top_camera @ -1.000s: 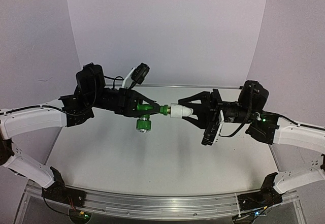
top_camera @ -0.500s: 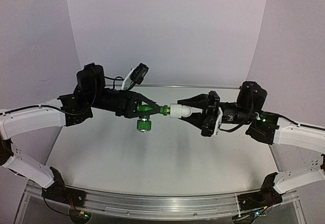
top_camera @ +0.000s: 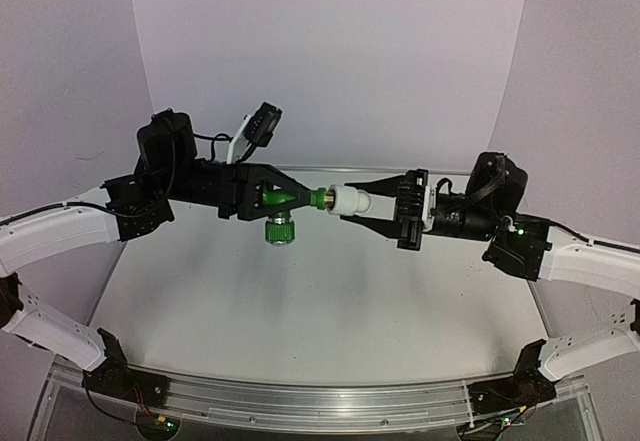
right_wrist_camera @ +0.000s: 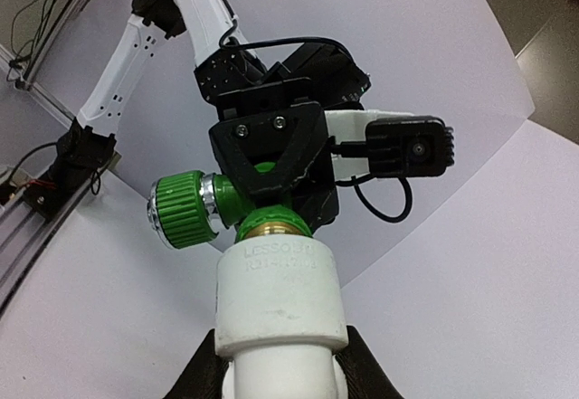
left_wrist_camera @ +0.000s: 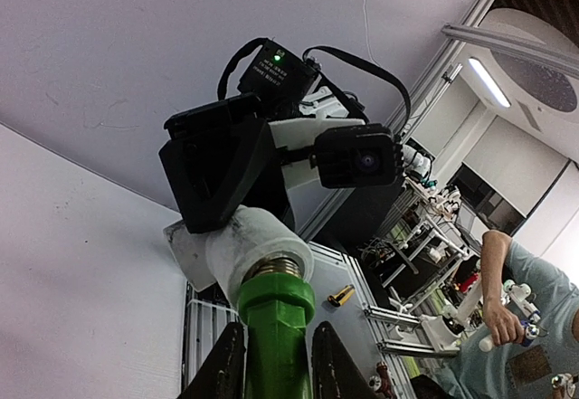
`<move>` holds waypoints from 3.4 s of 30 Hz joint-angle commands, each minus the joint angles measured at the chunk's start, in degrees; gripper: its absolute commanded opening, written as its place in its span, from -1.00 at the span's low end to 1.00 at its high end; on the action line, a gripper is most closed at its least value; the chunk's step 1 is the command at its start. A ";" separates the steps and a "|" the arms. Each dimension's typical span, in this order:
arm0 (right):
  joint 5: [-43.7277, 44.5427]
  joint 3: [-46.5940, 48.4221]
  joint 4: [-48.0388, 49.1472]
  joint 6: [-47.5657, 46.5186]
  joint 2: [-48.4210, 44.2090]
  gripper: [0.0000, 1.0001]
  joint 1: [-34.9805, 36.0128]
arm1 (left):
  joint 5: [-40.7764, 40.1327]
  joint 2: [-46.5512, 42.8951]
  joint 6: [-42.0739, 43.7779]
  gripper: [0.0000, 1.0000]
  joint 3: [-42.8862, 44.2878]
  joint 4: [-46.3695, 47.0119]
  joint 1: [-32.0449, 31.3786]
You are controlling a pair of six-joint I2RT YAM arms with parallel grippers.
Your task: Install the water faucets
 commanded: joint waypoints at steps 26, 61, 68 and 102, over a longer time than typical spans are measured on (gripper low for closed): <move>11.16 9.31 -14.97 -12.54 -1.61 -1.00 2.84 | -12.93 0.45 4.93 -1.00 4.46 -18.19 -2.75; 16.82 19.25 -27.24 -7.41 2.55 -1.00 5.31 | -25.61 2.00 9.91 -0.99 6.20 -25.99 -2.70; 13.29 21.74 -27.96 2.09 3.82 -1.00 5.30 | -22.57 0.32 13.90 -1.00 3.79 -23.16 -2.71; -13.48 36.62 -37.75 62.76 16.05 -1.00 1.73 | -26.02 -10.32 45.14 -1.00 -6.01 -24.22 -6.03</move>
